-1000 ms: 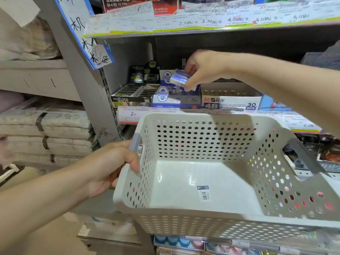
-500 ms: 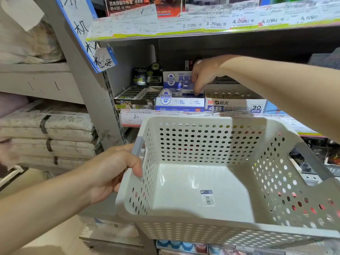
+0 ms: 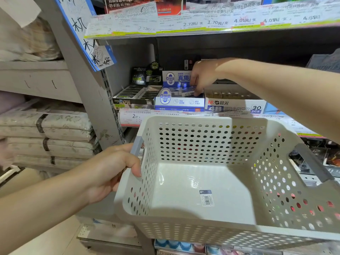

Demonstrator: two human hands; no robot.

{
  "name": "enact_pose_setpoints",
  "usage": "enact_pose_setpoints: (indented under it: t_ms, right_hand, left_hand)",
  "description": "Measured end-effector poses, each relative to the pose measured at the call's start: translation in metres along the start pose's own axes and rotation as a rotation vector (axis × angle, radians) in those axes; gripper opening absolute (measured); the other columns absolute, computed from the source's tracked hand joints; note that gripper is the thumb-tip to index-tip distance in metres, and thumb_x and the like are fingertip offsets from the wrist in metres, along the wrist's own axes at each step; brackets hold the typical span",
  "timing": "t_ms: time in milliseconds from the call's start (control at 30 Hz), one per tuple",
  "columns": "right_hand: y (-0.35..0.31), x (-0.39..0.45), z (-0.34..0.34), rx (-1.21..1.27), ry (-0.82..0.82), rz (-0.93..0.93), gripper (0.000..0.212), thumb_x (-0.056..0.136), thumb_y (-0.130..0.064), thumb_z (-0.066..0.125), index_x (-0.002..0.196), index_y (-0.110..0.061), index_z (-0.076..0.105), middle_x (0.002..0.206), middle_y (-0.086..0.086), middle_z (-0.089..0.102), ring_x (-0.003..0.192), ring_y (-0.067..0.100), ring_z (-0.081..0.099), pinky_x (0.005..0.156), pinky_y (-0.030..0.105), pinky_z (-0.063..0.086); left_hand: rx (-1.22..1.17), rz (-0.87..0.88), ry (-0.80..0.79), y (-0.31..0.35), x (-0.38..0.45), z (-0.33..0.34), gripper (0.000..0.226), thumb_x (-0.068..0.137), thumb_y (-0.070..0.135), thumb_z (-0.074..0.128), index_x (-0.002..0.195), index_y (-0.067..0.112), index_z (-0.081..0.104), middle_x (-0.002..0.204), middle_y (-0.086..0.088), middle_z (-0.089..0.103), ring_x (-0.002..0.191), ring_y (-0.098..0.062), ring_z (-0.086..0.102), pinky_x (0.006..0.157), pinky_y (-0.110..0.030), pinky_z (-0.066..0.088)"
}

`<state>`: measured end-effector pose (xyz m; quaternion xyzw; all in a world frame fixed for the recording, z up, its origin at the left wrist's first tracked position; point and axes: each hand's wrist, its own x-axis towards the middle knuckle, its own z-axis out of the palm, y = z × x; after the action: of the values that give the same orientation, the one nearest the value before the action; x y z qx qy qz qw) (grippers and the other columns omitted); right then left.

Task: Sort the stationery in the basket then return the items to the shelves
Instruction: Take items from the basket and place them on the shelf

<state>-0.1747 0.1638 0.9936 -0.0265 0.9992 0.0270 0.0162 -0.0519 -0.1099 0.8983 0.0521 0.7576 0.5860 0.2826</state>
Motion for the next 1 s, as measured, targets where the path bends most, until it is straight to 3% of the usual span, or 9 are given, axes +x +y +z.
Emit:
enact_pose_setpoints:
  t_ms: [133, 300, 500, 600, 733, 1000]
  right_hand:
    - [0.004, -0.001, 0.007, 0.057, 0.051, -0.001, 0.030, 0.085, -0.027, 0.066, 0.110, -0.012, 0.068, 0.109, 0.006, 0.067, 0.098, 0.023, 0.061, 0.088, 0.033, 0.049]
    - [0.006, -0.004, 0.019, 0.165, 0.161, 0.023, 0.029, 0.084, -0.019, 0.067, 0.112, -0.008, 0.068, 0.113, 0.009, 0.066, 0.099, 0.025, 0.061, 0.081, 0.027, 0.046]
    - [0.004, -0.008, 0.023, 0.223, 0.189, 0.048, 0.034, 0.085, -0.021, 0.067, 0.114, -0.006, 0.067, 0.111, 0.010, 0.068, 0.098, 0.025, 0.062, 0.088, 0.031, 0.048]
    - [0.005, -0.009, 0.022, 0.214, 0.171, 0.046, 0.030, 0.092, -0.021, 0.059, 0.118, -0.008, 0.064, 0.110, 0.009, 0.067, 0.096, 0.024, 0.061, 0.083, 0.028, 0.045]
    - [0.004, -0.005, 0.022, 0.190, 0.174, 0.064, 0.031, 0.090, -0.017, 0.061, 0.119, -0.007, 0.064, 0.113, 0.009, 0.066, 0.102, 0.026, 0.061, 0.093, 0.032, 0.047]
    - [-0.003, -0.003, 0.033, 0.136, 0.287, 0.151, 0.027, 0.089, -0.017, 0.060, 0.115, -0.009, 0.066, 0.108, 0.009, 0.067, 0.093, 0.026, 0.063, 0.084, 0.033, 0.053]
  left_hand:
    - [-0.016, -0.001, -0.009, 0.000, 0.000, 0.001, 0.057, 0.044, -0.003, 0.050, 0.088, 0.021, 0.076, 0.095, -0.020, 0.074, 0.088, -0.043, 0.070, 0.097, -0.068, 0.040]
    - [-0.017, 0.003, -0.027, -0.002, 0.001, 0.000, 0.065, 0.044, -0.004, 0.050, 0.100, 0.020, 0.074, 0.097, -0.019, 0.074, 0.087, -0.040, 0.071, 0.094, -0.065, 0.045]
    - [-0.017, 0.007, -0.031, -0.004, 0.002, -0.002, 0.066, 0.044, -0.004, 0.051, 0.103, 0.020, 0.073, 0.099, -0.019, 0.074, 0.090, -0.041, 0.071, 0.094, -0.067, 0.044]
    - [-0.020, 0.005, -0.026, -0.004, 0.003, -0.002, 0.066, 0.044, -0.003, 0.051, 0.102, 0.020, 0.073, 0.100, -0.020, 0.073, 0.092, -0.042, 0.070, 0.095, -0.070, 0.041]
    - [-0.018, 0.001, -0.030, -0.004, 0.005, -0.003, 0.066, 0.045, -0.003, 0.051, 0.104, 0.020, 0.072, 0.100, -0.019, 0.074, 0.091, -0.042, 0.070, 0.092, -0.068, 0.045]
    - [-0.001, 0.009, -0.027, -0.004, 0.007, -0.006, 0.057, 0.055, -0.008, 0.053, 0.102, 0.019, 0.072, 0.095, -0.016, 0.075, 0.086, -0.037, 0.072, 0.088, -0.059, 0.052]
